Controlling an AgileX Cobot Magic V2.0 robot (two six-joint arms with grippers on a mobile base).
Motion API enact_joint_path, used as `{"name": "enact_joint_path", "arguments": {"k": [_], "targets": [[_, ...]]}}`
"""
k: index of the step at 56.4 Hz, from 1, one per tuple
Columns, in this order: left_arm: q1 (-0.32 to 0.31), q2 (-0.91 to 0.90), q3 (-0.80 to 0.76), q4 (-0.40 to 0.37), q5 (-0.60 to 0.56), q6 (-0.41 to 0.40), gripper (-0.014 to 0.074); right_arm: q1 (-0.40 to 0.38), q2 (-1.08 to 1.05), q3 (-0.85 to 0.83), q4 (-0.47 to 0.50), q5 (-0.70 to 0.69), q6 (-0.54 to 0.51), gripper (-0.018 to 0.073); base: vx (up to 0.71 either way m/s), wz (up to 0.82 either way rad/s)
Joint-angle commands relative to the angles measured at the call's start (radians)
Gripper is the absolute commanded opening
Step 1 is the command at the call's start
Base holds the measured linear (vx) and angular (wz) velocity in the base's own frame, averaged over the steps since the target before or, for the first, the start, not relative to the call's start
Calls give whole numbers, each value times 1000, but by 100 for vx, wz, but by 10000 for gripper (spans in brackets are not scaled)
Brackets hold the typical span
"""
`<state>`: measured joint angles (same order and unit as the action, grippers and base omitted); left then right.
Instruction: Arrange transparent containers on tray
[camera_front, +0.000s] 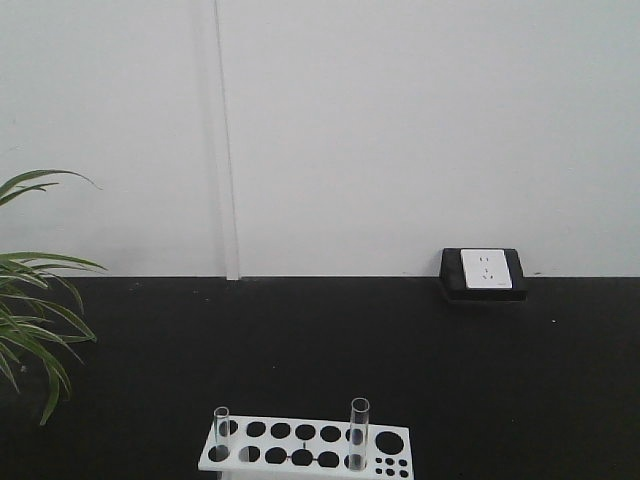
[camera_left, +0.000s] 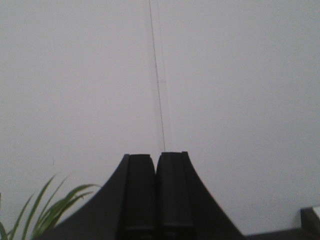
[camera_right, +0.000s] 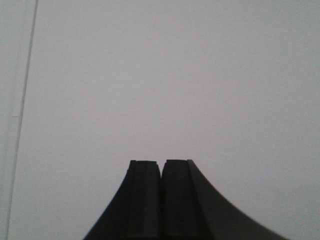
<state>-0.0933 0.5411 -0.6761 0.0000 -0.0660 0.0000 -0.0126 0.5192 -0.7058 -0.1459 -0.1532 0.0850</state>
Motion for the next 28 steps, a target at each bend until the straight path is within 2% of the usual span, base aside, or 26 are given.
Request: {"name": "enact_joint_path", "arguments": {"k": [1, 15, 28], "targets": [[-2, 142, -74, -9, -61, 0, -6, -2, 125, -72, -8, -80, -3, -11, 0, 0], [-6, 323, -86, -9, -125, -6, -4, -2, 300, -73, 8, -97, 7, -8, 0, 0], [-6, 351, -86, -9, -113, -6, 40, -2, 339, -73, 11, -91, 42, 41, 0, 0]]}}
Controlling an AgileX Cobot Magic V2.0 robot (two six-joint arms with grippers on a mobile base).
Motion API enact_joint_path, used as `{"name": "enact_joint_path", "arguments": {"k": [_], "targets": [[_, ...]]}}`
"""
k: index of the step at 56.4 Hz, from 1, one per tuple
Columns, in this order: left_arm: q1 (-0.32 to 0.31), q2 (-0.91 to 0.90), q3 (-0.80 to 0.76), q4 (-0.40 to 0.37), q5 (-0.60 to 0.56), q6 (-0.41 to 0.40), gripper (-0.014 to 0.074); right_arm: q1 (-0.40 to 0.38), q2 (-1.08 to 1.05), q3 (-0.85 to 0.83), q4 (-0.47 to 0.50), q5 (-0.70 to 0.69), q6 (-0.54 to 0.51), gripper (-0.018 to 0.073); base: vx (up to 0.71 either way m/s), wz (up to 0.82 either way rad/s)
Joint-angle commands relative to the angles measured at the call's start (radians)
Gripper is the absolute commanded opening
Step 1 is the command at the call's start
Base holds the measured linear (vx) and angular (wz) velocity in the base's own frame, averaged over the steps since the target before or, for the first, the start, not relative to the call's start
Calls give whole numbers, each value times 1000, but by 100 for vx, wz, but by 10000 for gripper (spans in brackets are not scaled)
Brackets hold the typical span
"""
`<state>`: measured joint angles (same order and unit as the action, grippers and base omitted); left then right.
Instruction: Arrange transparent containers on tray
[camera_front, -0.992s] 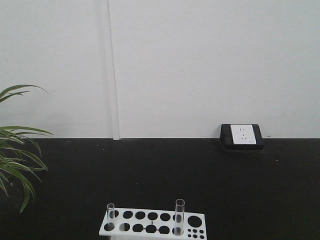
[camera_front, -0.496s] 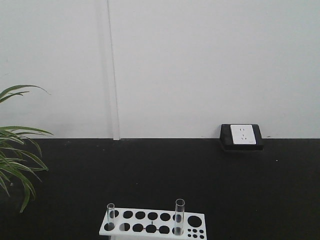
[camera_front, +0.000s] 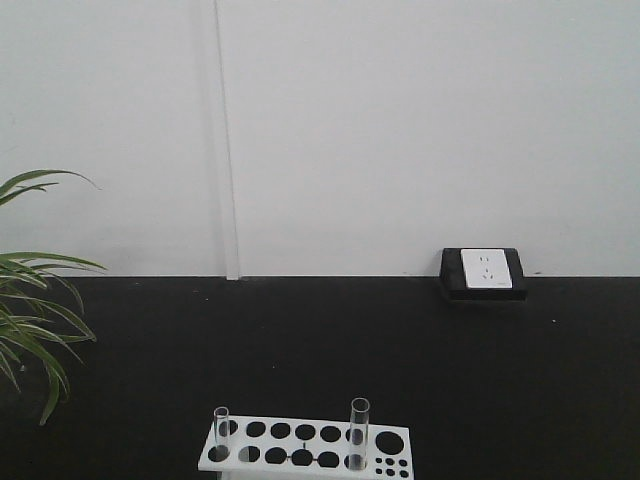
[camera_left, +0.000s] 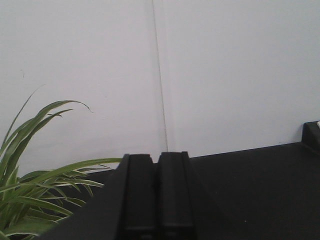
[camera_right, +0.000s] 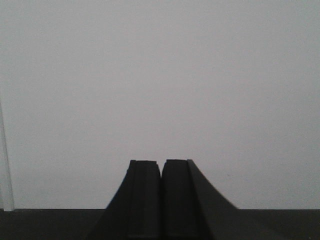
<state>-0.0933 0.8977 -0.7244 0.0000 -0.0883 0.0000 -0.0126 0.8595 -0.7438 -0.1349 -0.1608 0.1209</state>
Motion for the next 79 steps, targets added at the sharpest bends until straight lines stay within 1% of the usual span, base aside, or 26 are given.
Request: {"name": "enact_joint_path", "arguments": {"k": [1, 9, 12, 17, 19, 21, 25, 28, 31, 37, 42, 47, 50, 56, 60, 63, 69, 72, 74, 78, 79], "targets": [[-6, -6, -37, -9, -91, -6, 50, -2, -2, -35, 0, -82, 6, 45, 0, 0], [-6, -6, -37, -9, -85, -6, 131, -2, -2, -35, 0, -82, 6, 160, 0, 0], [-6, -6, -37, -9, -78, -6, 183, -2, -2, -35, 0, -82, 6, 214, 0, 0], [-6, -6, -37, -9, -63, -6, 270, -2, -2, -35, 0, -82, 10, 350, 0, 0], [-6, -6, -37, -9, -59, -6, 304, -2, -2, -35, 0, -82, 14, 430, 0, 0], [-6, -6, -37, -9, -56, -6, 347, -2, -2, -35, 0, -81, 20, 471, 0, 0], [-6, -6, -37, -9, -55, -6, 423, -2, -2, -35, 0, -77, 23, 601, 0, 0], [-6, -6, -37, -9, -58, -6, 474, -2, -2, -35, 0, -77, 23, 678, 0, 0], [-6, -6, -37, -9, -64, -6, 514, -2, -2, -35, 0, -77, 23, 732, 0, 0], [-6, -6, -37, -9, -81, -6, 555, -2, -2, -35, -1, -86, 22, 729, 0, 0], [-6, -6, -37, -11, -107, -9, 556, -2, -2, -35, 4, -102, 35, 718, 0, 0], [-6, -6, -37, -14, -142, -77, 554, -2, -2, -35, 15, -104, 94, 699, 0, 0], [-6, -6, -37, -8, -153, -104, 554, -2, -2, -34, 16, -104, 125, 685, 0, 0], [-6, -6, -21, 0, -169, -101, 554, 0, 1, -13, -24, -117, 148, 646, 0, 0], [-9, -6, 20, 46, -220, -103, 554, 16, 1, 31, -100, -174, 148, 619, 0, 0], [-16, -7, 70, 86, -278, -105, 554, 42, -2, 76, -158, -228, 150, 597, 0, 0], [-36, -7, 191, 158, -362, -128, 554, 96, -1, 177, -253, -320, 193, 571, 0, 0], [-51, -6, 246, 190, -400, -163, 554, 129, 1, 224, -296, -351, 223, 567, 0, 0], [-61, -5, 292, 226, -427, -200, 554, 154, 7, 263, -321, -377, 244, 566, 0, 0], [-79, -3, 369, 308, -476, -270, 554, 195, 25, 335, -376, -436, 276, 566, 0, 0], [-84, -1, 393, 340, -496, -290, 554, 204, 34, 348, -386, -448, 279, 566, 0, 0]]}}
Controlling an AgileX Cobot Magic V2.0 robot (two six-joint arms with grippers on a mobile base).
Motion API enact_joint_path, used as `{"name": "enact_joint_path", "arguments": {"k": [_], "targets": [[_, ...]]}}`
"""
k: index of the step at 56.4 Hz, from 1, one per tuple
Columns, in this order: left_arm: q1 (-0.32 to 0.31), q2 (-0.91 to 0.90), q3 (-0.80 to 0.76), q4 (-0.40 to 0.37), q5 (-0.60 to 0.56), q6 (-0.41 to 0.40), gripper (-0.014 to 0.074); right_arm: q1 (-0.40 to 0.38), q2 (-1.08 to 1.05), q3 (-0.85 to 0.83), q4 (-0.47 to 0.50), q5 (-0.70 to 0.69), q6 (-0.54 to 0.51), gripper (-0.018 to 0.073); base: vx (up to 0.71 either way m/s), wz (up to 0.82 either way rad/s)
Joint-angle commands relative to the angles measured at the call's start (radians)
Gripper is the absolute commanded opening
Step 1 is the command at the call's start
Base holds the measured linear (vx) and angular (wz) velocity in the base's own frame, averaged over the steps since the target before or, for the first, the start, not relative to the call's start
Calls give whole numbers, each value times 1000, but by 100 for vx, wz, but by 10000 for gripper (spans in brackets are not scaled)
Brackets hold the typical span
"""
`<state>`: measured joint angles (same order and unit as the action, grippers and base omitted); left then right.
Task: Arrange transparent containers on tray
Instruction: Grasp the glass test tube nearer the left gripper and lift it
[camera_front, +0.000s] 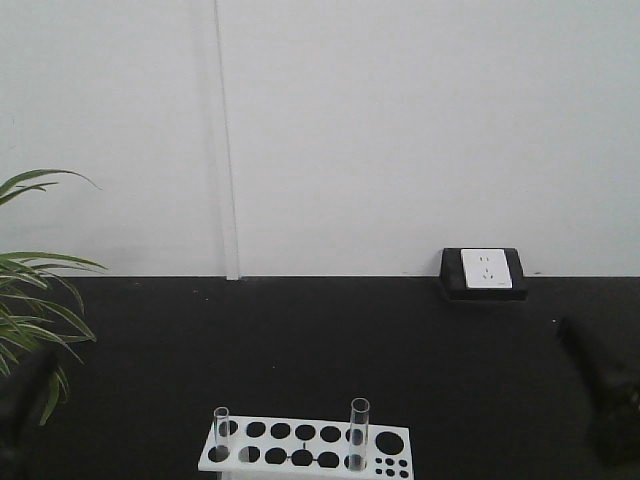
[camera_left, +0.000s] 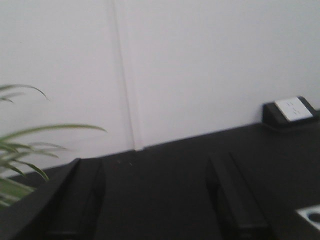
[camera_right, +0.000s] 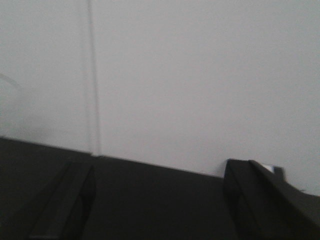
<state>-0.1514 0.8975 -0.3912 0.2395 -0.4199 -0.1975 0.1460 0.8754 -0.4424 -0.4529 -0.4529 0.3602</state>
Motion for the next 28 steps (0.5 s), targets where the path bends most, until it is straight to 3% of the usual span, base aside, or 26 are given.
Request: {"name": "enact_joint_path", "arguments": {"k": [1, 8, 12, 18, 28], "targets": [[-29, 2, 74, 121, -180, -104, 554, 54, 25, 58, -82, -169, 41, 566, 0, 0], [-38, 54, 152, 277, -317, -163, 554, 113, 110, 120, -113, -264, 40, 566, 0, 0], [-38, 111, 157, 313, -372, -179, 554, 134, 172, 121, -109, -315, 38, 566, 0, 0], [-38, 223, 150, 271, -474, -181, 554, 135, 272, 117, -100, -464, 32, 566, 0, 0], [-38, 425, 89, 286, -624, -181, 554, 135, 390, 82, -98, -552, 32, 566, 0, 0]]}}
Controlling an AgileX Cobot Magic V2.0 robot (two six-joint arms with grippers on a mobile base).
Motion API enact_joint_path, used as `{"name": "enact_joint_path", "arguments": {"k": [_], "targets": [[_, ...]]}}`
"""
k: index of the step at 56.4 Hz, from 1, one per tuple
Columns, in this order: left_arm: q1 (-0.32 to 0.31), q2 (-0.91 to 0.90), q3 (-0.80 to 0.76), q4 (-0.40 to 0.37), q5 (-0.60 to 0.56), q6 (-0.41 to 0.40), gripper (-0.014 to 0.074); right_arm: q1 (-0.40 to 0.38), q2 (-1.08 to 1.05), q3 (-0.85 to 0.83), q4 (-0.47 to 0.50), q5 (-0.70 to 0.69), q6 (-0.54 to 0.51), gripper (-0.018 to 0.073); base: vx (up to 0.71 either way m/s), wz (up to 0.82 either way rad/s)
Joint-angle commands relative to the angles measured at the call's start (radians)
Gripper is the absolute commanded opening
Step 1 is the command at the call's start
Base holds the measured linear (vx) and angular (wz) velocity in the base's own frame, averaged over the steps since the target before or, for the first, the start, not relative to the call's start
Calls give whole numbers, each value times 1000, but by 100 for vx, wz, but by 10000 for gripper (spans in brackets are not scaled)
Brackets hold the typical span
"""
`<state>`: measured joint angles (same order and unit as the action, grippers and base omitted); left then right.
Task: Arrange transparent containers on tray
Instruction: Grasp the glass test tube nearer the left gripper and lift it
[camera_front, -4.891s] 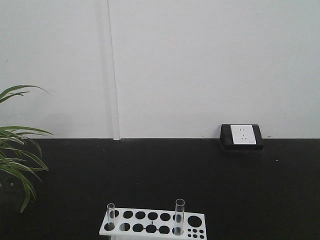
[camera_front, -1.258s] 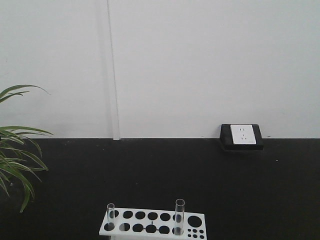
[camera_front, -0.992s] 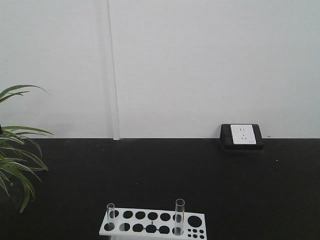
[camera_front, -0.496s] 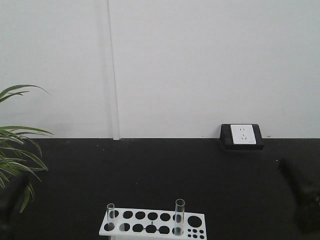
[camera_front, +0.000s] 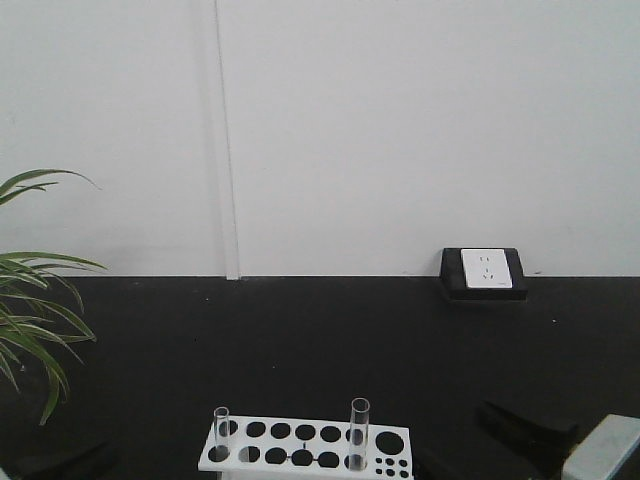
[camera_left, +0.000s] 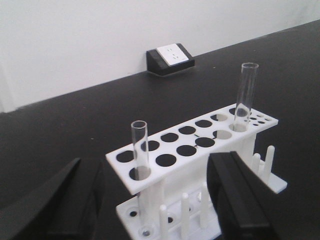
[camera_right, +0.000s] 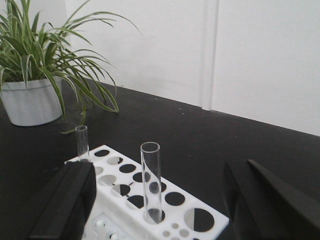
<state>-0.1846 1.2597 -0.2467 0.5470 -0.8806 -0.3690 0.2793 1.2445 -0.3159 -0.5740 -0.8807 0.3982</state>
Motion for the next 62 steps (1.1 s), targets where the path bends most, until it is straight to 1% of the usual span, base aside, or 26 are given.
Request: {"name": "enact_joint_path", "arguments": {"k": [1, 6, 14, 26, 29, 30, 37, 41, 47, 51, 53, 54, 56, 62], "targets": [[-5, 87, -66, -21, -180, -9, 554, 2, 30, -48, 25, -128, -6, 566, 0, 0], [-5, 183, -118, -22, -222, -8, 554, 2, 56, -67, 25, -133, -6, 566, 0, 0], [-5, 309, -204, -21, -231, -4, 554, 2, 72, -90, 25, -131, -10, 566, 0, 0], [-5, 464, -327, 25, -293, -2, 554, 0, 72, -93, 32, -133, -38, 566, 0, 0], [-7, 491, -354, 36, -294, -3, 554, 0, 72, -93, 42, -133, -41, 566, 0, 0], [-11, 535, -400, 38, -293, -2, 554, 0, 72, -93, 66, -133, -41, 566, 0, 0], [-15, 573, -436, 58, -293, 19, 535, 0, 72, -93, 86, -133, -40, 566, 0, 0], [-16, 588, -452, 77, -291, 28, 507, 0, 72, -93, 86, -133, -40, 566, 0, 0], [-16, 593, -457, 76, -290, 36, 425, 0, 72, -93, 86, -133, -40, 566, 0, 0], [-16, 593, -457, 76, -291, 70, 349, 0, 72, -92, 85, -133, -40, 566, 0, 0], [-16, 593, -457, 76, -293, 88, 304, 0, 72, -92, 85, -133, -40, 566, 0, 0], [-16, 593, -457, 76, -293, 93, 267, 0, 72, -92, 85, -133, -40, 566, 0, 0], [-16, 593, -457, 76, -293, 96, 225, 0, 72, -92, 85, -133, -40, 566, 0, 0], [-16, 593, -457, 76, -294, 101, 61, 0, 72, -92, 85, -133, -40, 564, 0, 0]]}}
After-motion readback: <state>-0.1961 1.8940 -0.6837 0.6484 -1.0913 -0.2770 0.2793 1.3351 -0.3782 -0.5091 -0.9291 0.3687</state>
